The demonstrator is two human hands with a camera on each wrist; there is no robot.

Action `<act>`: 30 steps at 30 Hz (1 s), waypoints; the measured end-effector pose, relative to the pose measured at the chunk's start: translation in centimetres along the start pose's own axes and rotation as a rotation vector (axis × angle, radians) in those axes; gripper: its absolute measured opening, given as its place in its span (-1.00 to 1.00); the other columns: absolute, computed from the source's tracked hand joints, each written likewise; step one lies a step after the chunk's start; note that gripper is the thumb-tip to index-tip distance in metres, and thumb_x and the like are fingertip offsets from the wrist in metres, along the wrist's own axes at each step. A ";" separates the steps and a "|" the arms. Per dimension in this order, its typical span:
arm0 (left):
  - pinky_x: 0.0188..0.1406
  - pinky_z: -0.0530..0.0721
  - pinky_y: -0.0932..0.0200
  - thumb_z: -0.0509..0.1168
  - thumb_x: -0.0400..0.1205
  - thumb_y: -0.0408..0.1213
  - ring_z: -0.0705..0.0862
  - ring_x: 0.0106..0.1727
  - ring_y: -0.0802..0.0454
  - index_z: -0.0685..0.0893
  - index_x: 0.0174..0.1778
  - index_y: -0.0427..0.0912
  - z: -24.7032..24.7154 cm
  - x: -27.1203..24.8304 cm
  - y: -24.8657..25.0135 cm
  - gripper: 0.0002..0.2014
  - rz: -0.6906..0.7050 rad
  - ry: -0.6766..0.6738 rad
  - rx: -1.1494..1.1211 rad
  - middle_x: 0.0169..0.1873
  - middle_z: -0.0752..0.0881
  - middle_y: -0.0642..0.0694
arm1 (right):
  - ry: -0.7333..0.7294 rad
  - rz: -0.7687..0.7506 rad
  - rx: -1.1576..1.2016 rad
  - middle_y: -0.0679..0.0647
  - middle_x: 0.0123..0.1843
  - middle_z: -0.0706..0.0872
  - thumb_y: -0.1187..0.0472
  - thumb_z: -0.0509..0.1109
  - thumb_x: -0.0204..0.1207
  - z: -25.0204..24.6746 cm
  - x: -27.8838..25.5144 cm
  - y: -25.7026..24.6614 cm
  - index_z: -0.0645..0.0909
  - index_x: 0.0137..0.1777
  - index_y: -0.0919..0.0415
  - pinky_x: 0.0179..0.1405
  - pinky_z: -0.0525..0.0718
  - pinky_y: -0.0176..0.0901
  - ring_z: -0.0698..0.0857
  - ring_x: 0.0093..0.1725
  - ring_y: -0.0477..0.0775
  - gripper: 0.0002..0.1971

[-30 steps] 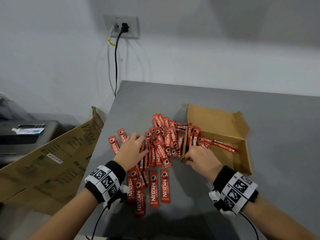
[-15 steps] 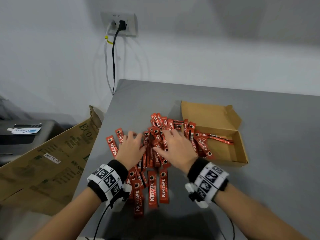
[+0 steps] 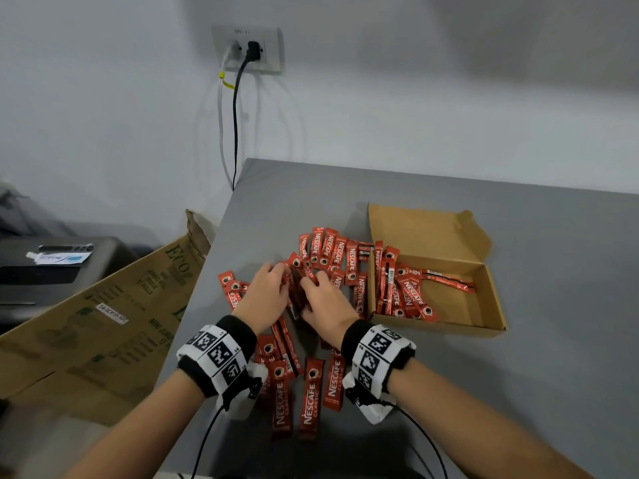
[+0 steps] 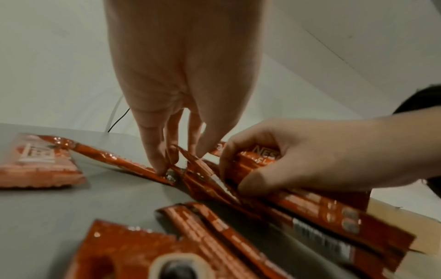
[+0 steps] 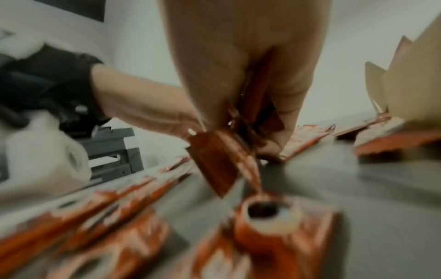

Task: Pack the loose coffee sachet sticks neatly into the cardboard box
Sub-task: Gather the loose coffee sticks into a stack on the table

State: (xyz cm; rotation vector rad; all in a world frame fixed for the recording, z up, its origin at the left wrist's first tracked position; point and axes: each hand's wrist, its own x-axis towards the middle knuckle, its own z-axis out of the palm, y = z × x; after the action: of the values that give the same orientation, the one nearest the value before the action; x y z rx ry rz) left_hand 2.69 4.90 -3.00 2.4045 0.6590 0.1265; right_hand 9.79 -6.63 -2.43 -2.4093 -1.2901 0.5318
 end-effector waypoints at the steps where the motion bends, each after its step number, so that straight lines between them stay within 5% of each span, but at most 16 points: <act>1: 0.07 0.44 0.35 0.13 0.68 -0.40 0.54 0.14 0.05 0.50 0.33 -0.25 0.0 0.0 0.0 -0.71 0.008 0.004 -0.013 0.17 0.55 -0.16 | 0.032 0.004 0.037 0.18 0.28 0.39 0.34 0.29 0.53 -0.6 -0.2 0.0 0.41 0.31 0.25 0.11 0.64 -0.02 0.60 0.12 0.20 -0.65; 5: 0.09 0.41 0.38 0.15 0.68 -0.39 0.50 0.09 0.14 0.52 0.30 -0.23 0.1 -0.1 0.2 -0.73 0.060 -0.008 -0.023 0.20 0.54 -0.11 | 0.187 0.053 0.238 0.00 0.23 0.40 0.28 0.32 0.53 -4.4 -1.7 1.1 0.47 0.24 0.15 0.16 0.57 -0.36 0.54 0.05 -0.14 -0.72; 8: 0.20 0.46 0.32 0.16 0.68 -0.36 0.53 0.18 0.06 0.55 0.26 -0.24 0.2 -0.1 0.5 -0.76 0.104 0.019 0.031 0.23 0.55 -0.12 | 0.356 0.154 0.302 -0.06 0.14 0.38 0.28 0.34 0.52 -7.6 -2.7 3.8 0.50 0.20 0.14 -0.07 0.55 -0.62 0.48 -0.06 -0.23 -0.74; 11: 0.26 0.54 0.19 0.15 0.69 -0.29 0.52 0.23 0.04 0.56 0.26 -0.20 0.4 0.3 1.6 -0.76 0.169 0.018 0.102 0.23 0.55 -0.08 | 0.418 0.255 0.178 0.02 0.16 0.46 0.27 0.34 0.54 -8.3 -3.3 7.2 0.50 0.20 0.16 0.04 0.69 -0.23 0.57 -0.06 -0.10 -0.75; 14: 0.28 0.47 0.23 0.15 0.69 -0.26 0.49 0.27 0.08 0.55 0.28 -0.14 0.6 1.2 3.1 -0.75 0.199 -0.062 0.091 0.26 0.52 -0.04 | 0.360 0.287 0.014 0.13 0.16 0.55 0.22 0.28 0.58 -6.9 -3.5 9.1 0.47 0.31 0.14 -0.07 0.65 -0.19 0.64 -0.07 0.04 -0.69; 20: 0.31 0.40 0.25 0.17 0.68 -0.23 0.45 0.30 0.09 0.53 0.29 -0.13 1.6 1.9 4.6 -0.73 0.292 -0.180 0.132 0.24 0.51 -0.04 | 0.348 0.268 -0.006 0.12 0.10 0.67 0.05 0.27 0.59 -5.5 -3.6 9.9 0.04 0.62 -0.01 0.14 0.63 0.08 0.62 0.13 0.18 -0.34; 23: 0.27 0.36 0.31 0.17 0.68 -0.22 0.45 0.29 0.11 0.53 0.30 -0.12 1.8 1.8 4.9 -0.73 0.305 -0.186 0.125 0.24 0.50 -0.03 | 0.286 0.212 0.004 0.15 0.09 0.71 -0.02 0.21 0.62 -6.6 -3.9 9.9 0.28 0.52 0.02 0.10 0.62 0.02 0.67 0.09 0.18 -0.51; 26: 0.27 0.38 0.30 0.17 0.68 -0.22 0.47 0.26 0.12 0.54 0.29 -0.12 1.7 1.8 4.9 -0.73 0.299 -0.195 0.119 0.23 0.51 -0.03 | 0.395 0.151 0.055 0.13 -0.05 0.79 0.03 0.23 0.63 -8.1 -4.4 9.6 0.39 0.46 0.02 -0.05 0.72 0.00 0.76 -0.09 0.10 -0.59; 30: 0.31 0.46 0.22 0.17 0.68 -0.22 0.49 0.24 0.11 0.55 0.28 -0.12 1.6 2.1 4.9 -0.74 0.295 -0.203 0.124 0.22 0.53 -0.04 | 0.400 0.277 0.140 0.11 0.02 0.77 0.17 0.31 0.59 -9.1 -3.8 10.4 0.43 0.43 0.13 0.00 0.69 -0.14 0.75 -0.02 0.06 -0.59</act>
State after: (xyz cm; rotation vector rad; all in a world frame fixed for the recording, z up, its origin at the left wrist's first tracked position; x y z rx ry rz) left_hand 6.98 1.70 -1.42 2.5781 0.2227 -0.0368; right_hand 19.60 -16.49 1.07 -2.4254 -0.7362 0.1846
